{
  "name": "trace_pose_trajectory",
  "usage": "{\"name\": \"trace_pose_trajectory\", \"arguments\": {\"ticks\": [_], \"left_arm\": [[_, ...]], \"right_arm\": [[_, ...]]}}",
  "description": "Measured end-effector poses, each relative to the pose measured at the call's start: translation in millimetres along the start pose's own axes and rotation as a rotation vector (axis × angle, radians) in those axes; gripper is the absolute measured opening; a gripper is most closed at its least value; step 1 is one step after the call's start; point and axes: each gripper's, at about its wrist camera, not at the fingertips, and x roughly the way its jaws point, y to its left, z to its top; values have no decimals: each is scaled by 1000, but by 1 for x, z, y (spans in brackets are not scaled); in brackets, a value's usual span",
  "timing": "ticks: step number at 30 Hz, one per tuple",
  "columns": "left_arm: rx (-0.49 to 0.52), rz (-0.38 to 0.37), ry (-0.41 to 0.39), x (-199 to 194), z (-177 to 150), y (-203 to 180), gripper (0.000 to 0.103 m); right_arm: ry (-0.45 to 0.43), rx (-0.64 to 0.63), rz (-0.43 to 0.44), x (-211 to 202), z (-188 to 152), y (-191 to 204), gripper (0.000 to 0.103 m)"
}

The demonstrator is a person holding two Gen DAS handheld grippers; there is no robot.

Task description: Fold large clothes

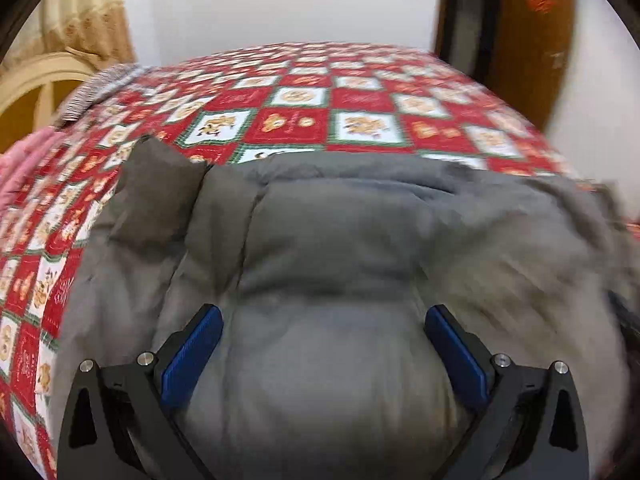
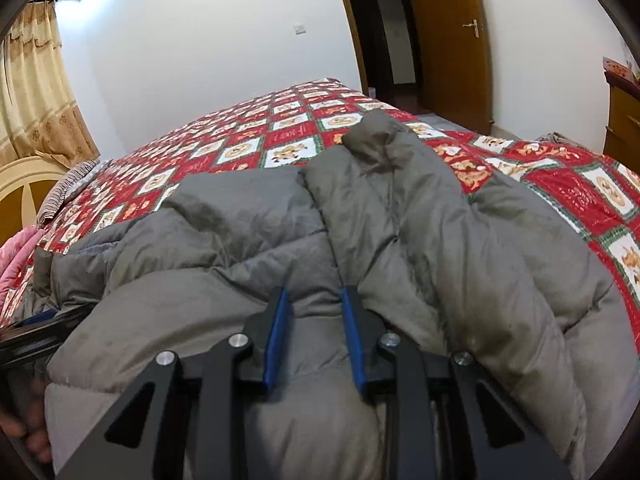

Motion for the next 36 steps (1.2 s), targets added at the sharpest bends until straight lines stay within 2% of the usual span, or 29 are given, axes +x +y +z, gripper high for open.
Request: {"name": "trace_pose_trajectory", "arguments": {"ticks": [4, 7, 9, 11, 14, 15, 16, 17, 18, 20, 21, 22, 23, 25, 27, 30, 33, 35, 36], "left_arm": [[-136, -72, -96, -70, -27, 48, 102], [-262, -113, -151, -100, -46, 88, 102], [-329, -127, -148, -97, -55, 107, 102], [-379, -156, -59, -74, -65, 115, 102], [-457, -263, 55, -37, -80, 113, 102], [-428, -241, 24, -38, -82, 108, 102], [-395, -235, 12, -38, -81, 102, 102], [-361, -233, 9, -38, -80, 96, 102], [-347, -237, 1, -38, -80, 92, 102], [-358, -258, -21, -38, -81, 91, 101], [-364, -273, -29, -40, -82, 90, 98], [-367, -281, -35, -42, -82, 89, 83], [-368, -306, -30, -42, -83, 89, 56], [-401, -377, -7, -40, -86, 94, 44], [-421, -409, -22, -39, -86, 99, 40], [-409, -436, -42, -44, -86, 92, 37], [-399, -455, -61, -51, -79, 84, 25], [-429, -513, -84, -58, -73, 89, 16], [-438, -542, -100, -63, -69, 94, 15]], "right_arm": [[-4, 7, 12, -2, -2, -1, 30], [-4, 10, 15, -3, -2, -3, 30], [-1, 7, 10, -2, -2, -3, 30], [9, -2, -5, -2, -1, -2, 30], [62, -75, -91, -3, 5, 12, 30], [78, -106, -136, -9, 8, 18, 30], [58, -105, -147, -23, 9, 24, 35], [28, -90, -110, -35, 8, 28, 36], [-16, -76, -23, -54, 6, 36, 35], [-39, -104, 63, -71, 2, 53, 32], [-45, -131, 103, -77, -3, 68, 29], [-40, -145, 128, -77, -6, 77, 26], [-17, -153, 158, -72, -10, 86, 25], [43, -162, 193, -51, -18, 99, 18], [96, -173, 168, -26, -32, 104, 15], [90, -217, 128, -12, -48, 106, 11], [100, -233, 108, -9, -49, 106, 11], [103, -231, 109, -8, -49, 106, 11], [105, -228, 109, -9, -49, 106, 11]]}}
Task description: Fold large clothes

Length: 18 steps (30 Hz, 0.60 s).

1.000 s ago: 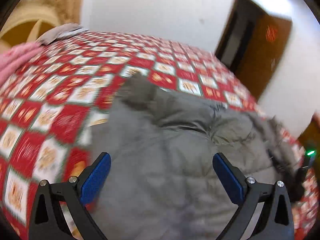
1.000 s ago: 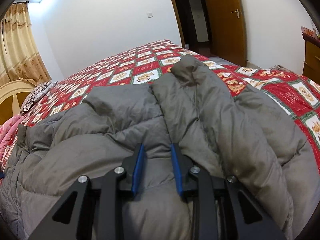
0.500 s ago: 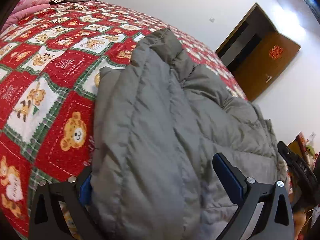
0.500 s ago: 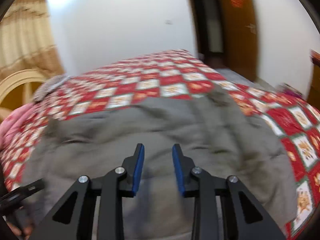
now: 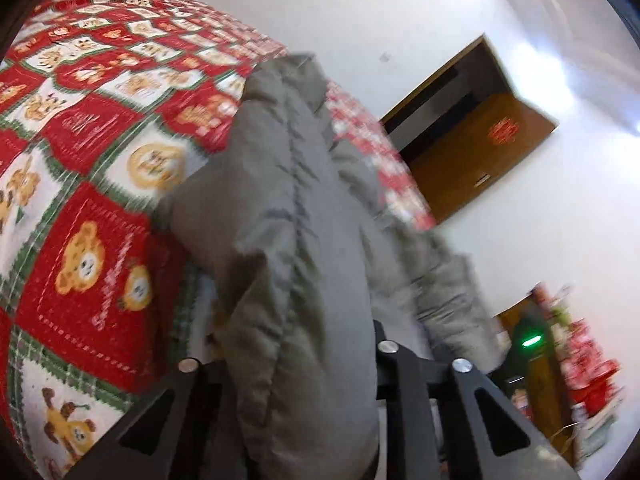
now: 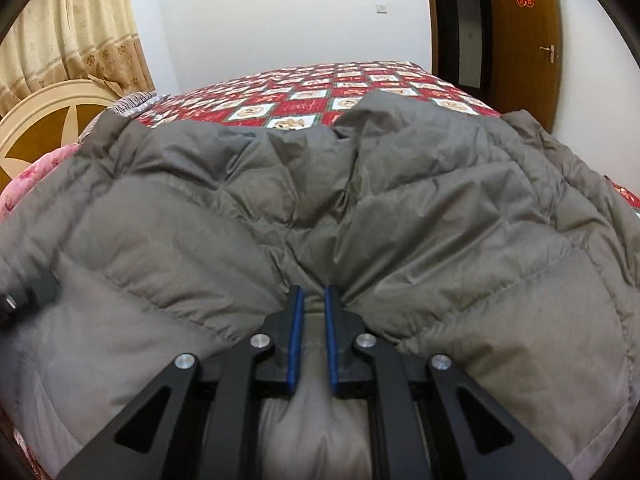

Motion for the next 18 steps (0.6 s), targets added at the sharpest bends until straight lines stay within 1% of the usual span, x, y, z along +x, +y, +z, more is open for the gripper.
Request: {"name": "trace_pose_trajectory", "arguments": {"ticks": [1, 3, 6, 8, 11, 12, 14, 15, 17, 18], "left_arm": [[4, -31, -11, -6, 3, -5, 14], [38, -70, -27, -18, 8, -21, 12], [70, -104, -38, -30, 12, -38, 12], [96, -116, -52, -42, 16, -48, 11], [143, -117, -90, -65, 24, -62, 11], [164, -107, -98, -69, 28, -65, 11], [229, -54, -118, -77, 33, -74, 12], [269, -21, -123, -81, 33, -81, 12], [322, 50, -128, -78, 35, -88, 12], [349, 85, -131, -79, 34, -94, 12]], "right_arm": [[4, 9, 1, -1, -1, 1, 11], [21, 71, 27, 1, 2, -1, 11], [46, 172, 81, 0, 2, 0, 11], [64, 217, 119, -1, 0, 6, 11], [113, 299, 264, 2, -5, 31, 11], [142, 323, 337, 6, -8, 46, 11], [185, 344, 443, 13, -11, 71, 11], [217, 362, 527, 19, -13, 87, 11], [268, 370, 621, 26, -13, 105, 10], [292, 359, 648, 26, -11, 111, 10]]}}
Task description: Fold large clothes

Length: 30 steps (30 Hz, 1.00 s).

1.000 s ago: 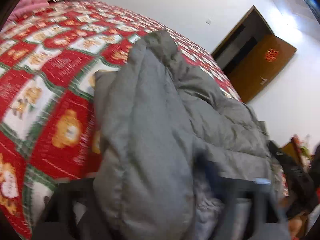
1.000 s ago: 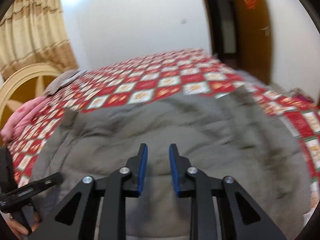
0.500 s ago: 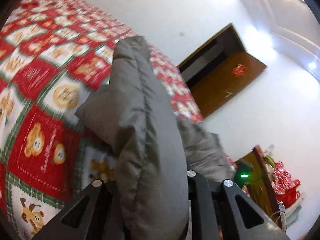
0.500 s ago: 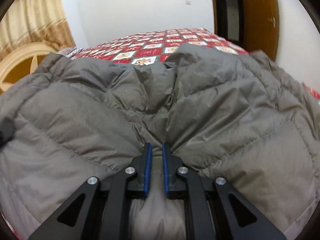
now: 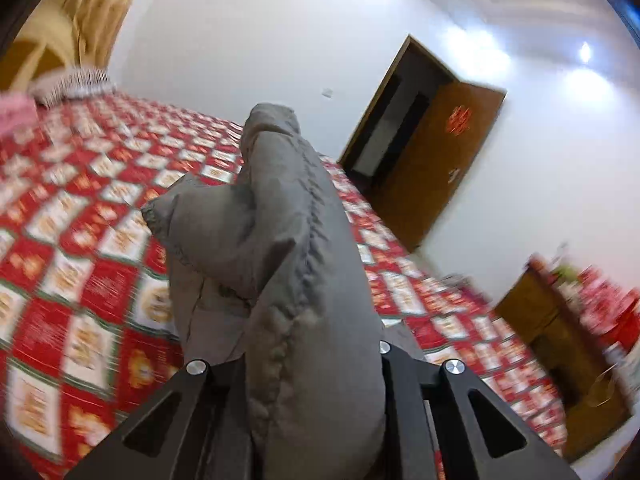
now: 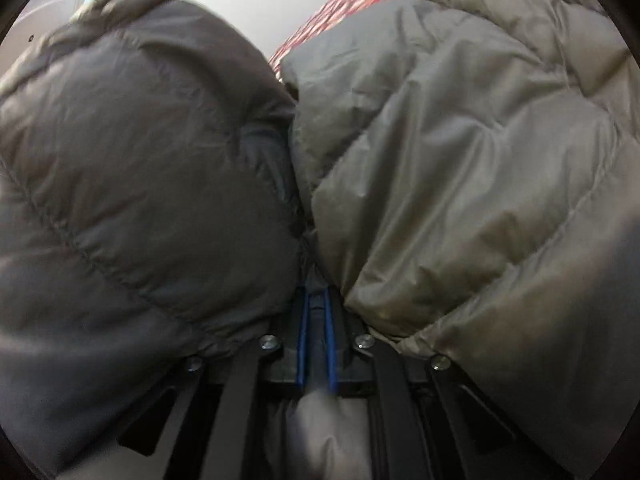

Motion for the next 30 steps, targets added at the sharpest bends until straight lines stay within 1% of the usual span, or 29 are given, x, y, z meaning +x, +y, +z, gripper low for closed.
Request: {"name": "trace_pose_trajectory", "arguments": {"ticks": [2, 3, 5, 7, 8, 9, 11, 12, 14, 15, 18, 20, 21, 22, 23, 24, 25, 27, 28, 30], "left_arm": [[58, 46, -6, 1, 1, -14, 12], [83, 58, -7, 4, 1, -22, 12], [116, 66, 3, 12, 0, -35, 12], [171, 71, 28, 27, -8, -55, 12], [210, 74, 45, 38, -14, -69, 12], [249, 77, 63, 49, -21, -79, 12], [314, 83, 94, 65, -33, -97, 12], [352, 91, 116, 75, -43, -107, 12], [429, 122, 162, 98, -63, -122, 12], [484, 153, 192, 113, -77, -130, 12], [596, 226, 233, 139, -107, -146, 14], [648, 256, 241, 148, -119, -155, 14], [667, 268, 243, 152, -123, -157, 14], [688, 279, 244, 155, -128, -160, 15], [704, 286, 245, 156, -132, -164, 15], [734, 296, 244, 158, -138, -166, 15], [759, 305, 241, 159, -143, -170, 16], [832, 334, 225, 162, -156, -177, 16], [861, 345, 217, 163, -162, -179, 16], [901, 360, 204, 164, -170, -179, 16]], "right_arm": [[22, -8, 14, -7, 3, 5, 16], [9, -10, 35, -21, 6, 4, 16], [-37, -12, 53, -49, 12, -1, 16], [-110, -22, 35, -93, 19, -13, 17], [-139, -24, 17, -112, 21, -20, 17], [-176, -20, -18, -137, 24, -32, 17], [-219, -9, -76, -169, 29, -51, 18], [-244, -4, -122, -189, 30, -66, 18], [-270, 10, -183, -212, 29, -84, 18], [-284, 33, -213, -226, 28, -99, 18], [-305, 92, -242, -250, 24, -126, 18], [-309, 101, -251, -260, 19, -136, 18], [-307, 102, -255, -264, 18, -140, 23], [-304, 102, -257, -266, 19, -142, 34], [-301, 100, -256, -268, 19, -141, 42], [-301, 97, -253, -272, 22, -142, 59], [-309, 90, -243, -274, 23, -140, 66], [-317, 74, -221, -277, 26, -135, 66], [-317, 70, -214, -282, 28, -142, 66], [-318, 54, -210, -277, 40, -144, 66]]}}
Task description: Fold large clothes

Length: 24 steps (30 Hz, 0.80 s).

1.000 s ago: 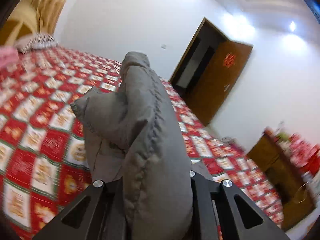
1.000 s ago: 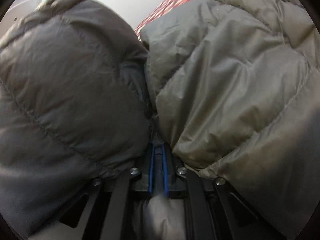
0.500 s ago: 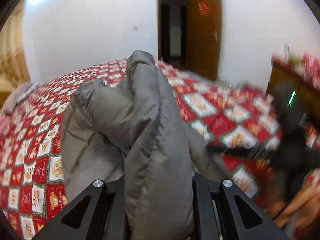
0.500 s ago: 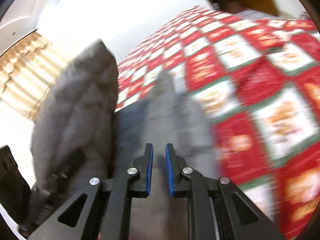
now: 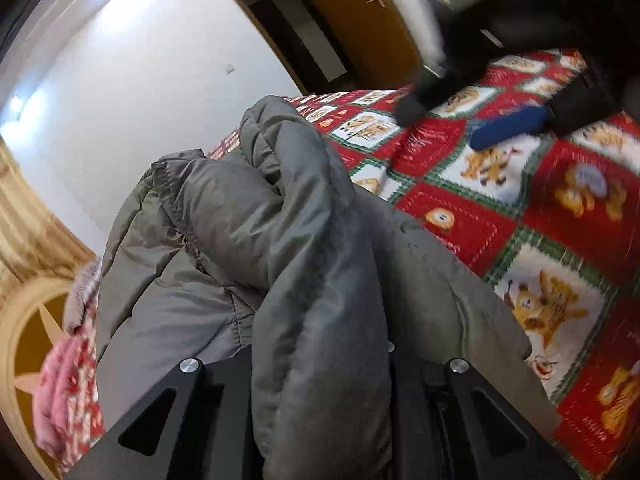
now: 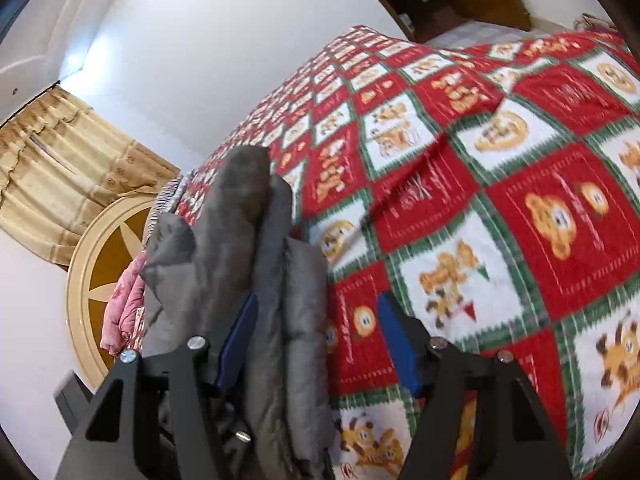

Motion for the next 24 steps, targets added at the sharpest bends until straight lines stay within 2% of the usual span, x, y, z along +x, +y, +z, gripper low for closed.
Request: {"name": "trace_pose_trajectory", "arguments": {"ticks": [5, 7, 9, 11, 15, 24], "left_arm": [[72, 32, -23, 2, -7, -14, 16], [97, 45, -37, 2, -11, -18, 16], [124, 59, -52, 1, -15, -23, 16], [148, 69, -62, -2, -20, -25, 16], [147, 63, -73, -6, -22, -23, 16], [150, 50, -88, -5, -23, -27, 16]], "right_arm": [[37, -120, 8, 8, 17, 26, 67], [75, -176, 6, 14, 21, 38, 87], [104, -250, 6, 25, 23, 50, 92], [144, -327, -1, 36, 23, 65, 92], [221, -397, 40, 56, 20, 82, 93], [295, -627, -81, 94, 12, 109, 93]]}}
